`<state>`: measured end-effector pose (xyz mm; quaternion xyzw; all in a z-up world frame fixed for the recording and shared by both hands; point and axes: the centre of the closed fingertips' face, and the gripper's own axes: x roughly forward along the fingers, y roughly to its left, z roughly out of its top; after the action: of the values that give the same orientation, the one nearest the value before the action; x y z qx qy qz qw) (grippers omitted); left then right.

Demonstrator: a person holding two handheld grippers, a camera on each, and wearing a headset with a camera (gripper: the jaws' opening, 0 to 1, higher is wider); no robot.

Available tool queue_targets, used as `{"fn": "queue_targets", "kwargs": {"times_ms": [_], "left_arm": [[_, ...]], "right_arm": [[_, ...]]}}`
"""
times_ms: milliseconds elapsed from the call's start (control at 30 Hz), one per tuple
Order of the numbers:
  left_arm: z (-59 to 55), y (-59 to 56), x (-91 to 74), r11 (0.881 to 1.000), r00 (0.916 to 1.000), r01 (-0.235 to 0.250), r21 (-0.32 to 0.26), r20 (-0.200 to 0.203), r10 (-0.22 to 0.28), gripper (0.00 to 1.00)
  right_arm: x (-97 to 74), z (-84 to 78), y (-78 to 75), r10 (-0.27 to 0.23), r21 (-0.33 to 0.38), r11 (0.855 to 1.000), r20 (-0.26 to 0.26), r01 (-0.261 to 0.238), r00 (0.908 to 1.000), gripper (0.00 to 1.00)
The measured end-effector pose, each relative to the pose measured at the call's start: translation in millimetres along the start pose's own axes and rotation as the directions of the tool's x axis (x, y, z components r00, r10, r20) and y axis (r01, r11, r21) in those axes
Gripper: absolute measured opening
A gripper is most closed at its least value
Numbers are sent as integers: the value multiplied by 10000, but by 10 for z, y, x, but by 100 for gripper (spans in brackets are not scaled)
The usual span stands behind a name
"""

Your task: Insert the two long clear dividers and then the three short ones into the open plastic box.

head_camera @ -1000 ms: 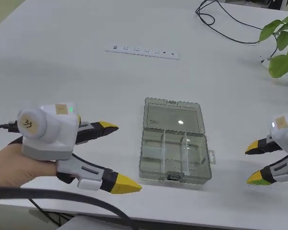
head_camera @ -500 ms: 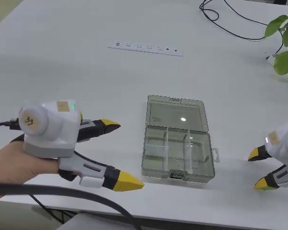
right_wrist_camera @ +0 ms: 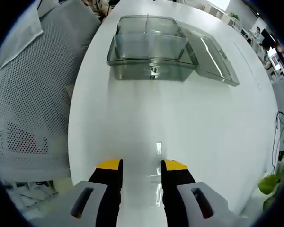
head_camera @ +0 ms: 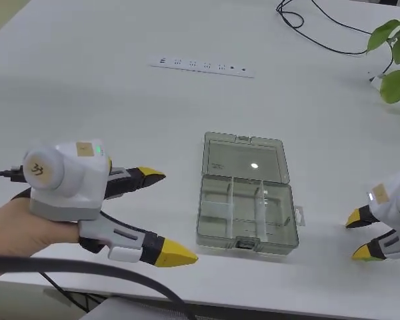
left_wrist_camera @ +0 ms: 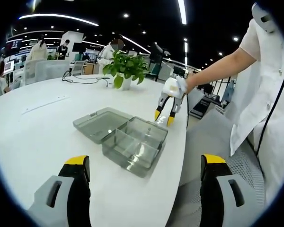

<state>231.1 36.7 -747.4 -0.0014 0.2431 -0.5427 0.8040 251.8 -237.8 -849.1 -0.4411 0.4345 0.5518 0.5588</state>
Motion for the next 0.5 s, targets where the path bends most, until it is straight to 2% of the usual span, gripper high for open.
{"fn": "queue_targets", "kwargs": {"times_ms": [167, 400, 500], "left_arm": [[10, -10, 11, 10000, 10000, 53, -26, -10, -53, 99], [59, -8, 14, 9999, 10000, 43, -118, 66, -43, 99], [101, -1, 20, 9994, 9999, 43, -330, 159, -38, 98]], "right_arm": [[-11, 9, 2, -169, 68, 9998, -48, 169, 9998, 33], [-120, 122, -30, -689, 220, 9974, 310, 683, 9971, 33], [-231, 241, -60, -1019, 159, 9947, 549, 1011, 9933, 33]]}}
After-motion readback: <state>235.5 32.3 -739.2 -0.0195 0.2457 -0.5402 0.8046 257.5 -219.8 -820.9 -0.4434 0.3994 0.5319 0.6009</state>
